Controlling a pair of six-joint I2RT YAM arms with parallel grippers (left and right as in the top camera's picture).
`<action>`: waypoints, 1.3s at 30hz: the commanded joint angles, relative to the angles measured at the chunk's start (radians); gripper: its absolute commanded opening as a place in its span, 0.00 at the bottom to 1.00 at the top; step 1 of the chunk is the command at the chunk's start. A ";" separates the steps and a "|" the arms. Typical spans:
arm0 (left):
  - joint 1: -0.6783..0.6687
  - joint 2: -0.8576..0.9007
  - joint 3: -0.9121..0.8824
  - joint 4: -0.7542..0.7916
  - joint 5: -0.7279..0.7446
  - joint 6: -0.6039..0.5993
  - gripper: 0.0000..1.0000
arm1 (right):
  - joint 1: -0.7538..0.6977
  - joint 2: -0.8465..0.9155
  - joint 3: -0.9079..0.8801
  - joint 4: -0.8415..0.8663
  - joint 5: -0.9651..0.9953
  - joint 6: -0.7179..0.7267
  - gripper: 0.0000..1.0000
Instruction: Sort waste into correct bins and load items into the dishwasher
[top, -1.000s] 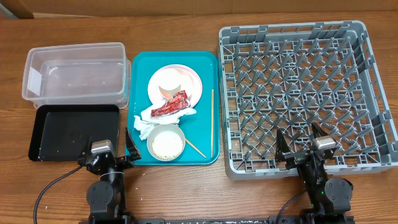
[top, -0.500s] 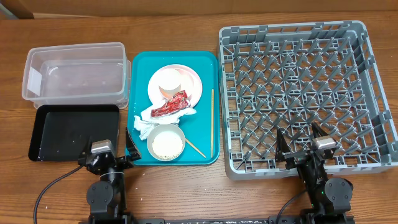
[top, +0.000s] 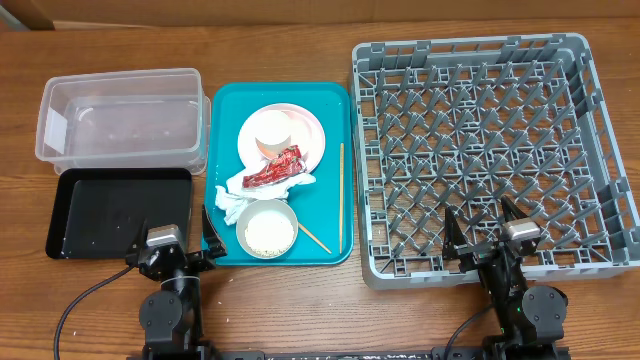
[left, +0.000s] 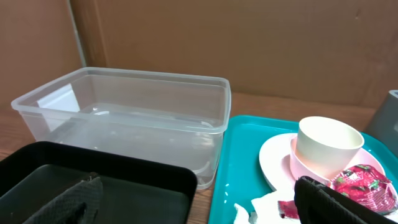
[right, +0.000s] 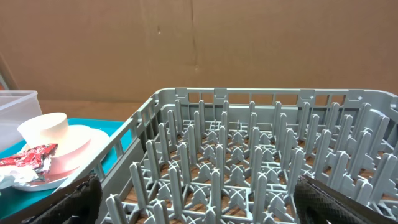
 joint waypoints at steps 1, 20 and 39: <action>0.000 -0.009 -0.003 0.005 0.094 -0.010 1.00 | -0.003 -0.006 -0.011 0.005 0.006 0.000 1.00; 0.000 0.055 0.338 -0.373 0.545 -0.270 1.00 | -0.003 -0.006 -0.011 0.005 0.006 0.000 1.00; 0.000 1.031 1.061 -0.993 0.692 -0.159 1.00 | -0.003 -0.006 -0.011 0.005 0.006 0.000 1.00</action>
